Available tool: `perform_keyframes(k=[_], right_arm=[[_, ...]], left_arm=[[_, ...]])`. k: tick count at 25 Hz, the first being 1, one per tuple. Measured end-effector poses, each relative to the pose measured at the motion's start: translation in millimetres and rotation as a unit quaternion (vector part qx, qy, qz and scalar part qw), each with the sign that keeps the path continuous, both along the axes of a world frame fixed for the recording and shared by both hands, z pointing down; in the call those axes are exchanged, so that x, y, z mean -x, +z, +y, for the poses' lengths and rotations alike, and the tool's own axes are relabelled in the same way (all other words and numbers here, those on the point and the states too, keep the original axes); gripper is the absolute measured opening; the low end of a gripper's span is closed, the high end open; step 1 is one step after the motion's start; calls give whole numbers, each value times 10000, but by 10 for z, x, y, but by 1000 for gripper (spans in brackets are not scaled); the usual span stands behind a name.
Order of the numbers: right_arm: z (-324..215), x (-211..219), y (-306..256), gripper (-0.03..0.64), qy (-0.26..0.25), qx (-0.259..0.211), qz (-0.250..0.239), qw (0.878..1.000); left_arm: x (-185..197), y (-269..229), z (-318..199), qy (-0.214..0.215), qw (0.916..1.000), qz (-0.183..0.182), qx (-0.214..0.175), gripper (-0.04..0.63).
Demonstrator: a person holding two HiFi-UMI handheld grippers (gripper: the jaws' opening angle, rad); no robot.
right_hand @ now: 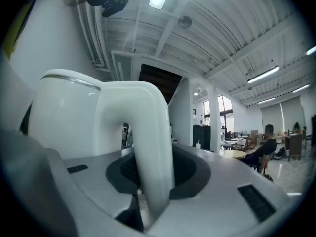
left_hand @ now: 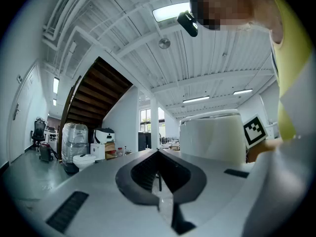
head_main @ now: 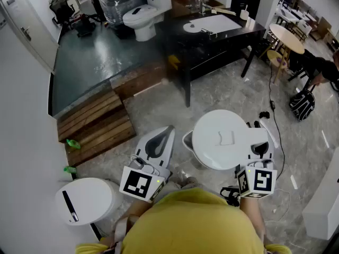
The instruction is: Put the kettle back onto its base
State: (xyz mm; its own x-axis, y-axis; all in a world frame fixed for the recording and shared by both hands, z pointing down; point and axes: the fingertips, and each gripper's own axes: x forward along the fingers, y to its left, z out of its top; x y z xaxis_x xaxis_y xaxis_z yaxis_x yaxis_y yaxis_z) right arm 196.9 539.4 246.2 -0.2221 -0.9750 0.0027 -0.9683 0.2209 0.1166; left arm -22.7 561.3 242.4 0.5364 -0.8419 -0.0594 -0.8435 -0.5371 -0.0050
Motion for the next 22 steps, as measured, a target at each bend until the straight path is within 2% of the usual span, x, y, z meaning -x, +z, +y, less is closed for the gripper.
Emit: perform_keyframes(k=[14,22], right_arm=[[-232,-187,-33,112,-66,-99,-95,9999],[-743,-57,-12,112,-158,-52,-113,9998]], left_arm=[[-242,-3,-180,-17,10000,-3,20,3],[-88,49,-669,-50,10000,5,82,3]])
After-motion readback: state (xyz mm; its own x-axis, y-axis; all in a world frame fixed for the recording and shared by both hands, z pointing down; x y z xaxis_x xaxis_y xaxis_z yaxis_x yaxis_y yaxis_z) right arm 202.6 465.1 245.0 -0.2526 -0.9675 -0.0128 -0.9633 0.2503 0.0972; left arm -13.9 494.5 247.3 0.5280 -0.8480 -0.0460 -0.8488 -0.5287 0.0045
